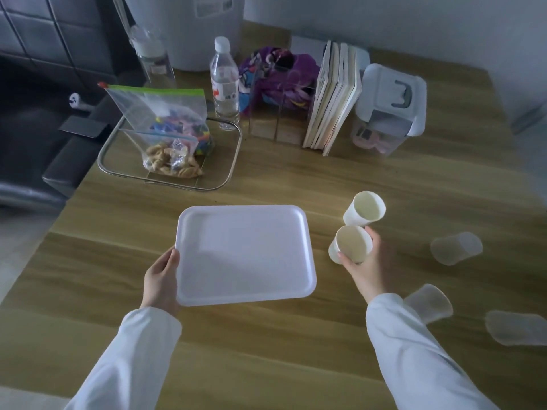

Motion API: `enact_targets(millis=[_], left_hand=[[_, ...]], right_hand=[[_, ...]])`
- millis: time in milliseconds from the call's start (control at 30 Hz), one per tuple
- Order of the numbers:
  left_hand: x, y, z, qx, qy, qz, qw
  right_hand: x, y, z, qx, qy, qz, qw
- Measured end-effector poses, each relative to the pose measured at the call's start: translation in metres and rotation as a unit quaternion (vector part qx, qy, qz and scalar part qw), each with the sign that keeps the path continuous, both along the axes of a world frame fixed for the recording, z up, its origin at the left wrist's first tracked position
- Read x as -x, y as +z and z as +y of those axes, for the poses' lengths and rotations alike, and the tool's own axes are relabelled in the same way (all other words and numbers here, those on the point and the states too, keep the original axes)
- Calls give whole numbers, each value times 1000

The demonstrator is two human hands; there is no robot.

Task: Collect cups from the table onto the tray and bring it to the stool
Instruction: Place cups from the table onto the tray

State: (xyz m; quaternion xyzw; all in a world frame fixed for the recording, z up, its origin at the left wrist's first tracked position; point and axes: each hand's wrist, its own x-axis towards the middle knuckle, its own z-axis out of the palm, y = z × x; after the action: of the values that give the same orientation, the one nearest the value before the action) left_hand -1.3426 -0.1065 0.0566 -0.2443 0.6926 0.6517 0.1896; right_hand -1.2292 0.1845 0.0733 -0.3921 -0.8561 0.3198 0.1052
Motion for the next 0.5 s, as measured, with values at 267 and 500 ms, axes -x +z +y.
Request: enact_targets(millis=[267, 500], left_hand=[[-6, 4, 14, -22, 6, 14, 1000], [-14, 11, 27, -43, -10, 22, 999]], right_hand=[[35, 65, -28, -60, 106, 110, 986], [72, 72, -82, -44, 239, 141, 960]])
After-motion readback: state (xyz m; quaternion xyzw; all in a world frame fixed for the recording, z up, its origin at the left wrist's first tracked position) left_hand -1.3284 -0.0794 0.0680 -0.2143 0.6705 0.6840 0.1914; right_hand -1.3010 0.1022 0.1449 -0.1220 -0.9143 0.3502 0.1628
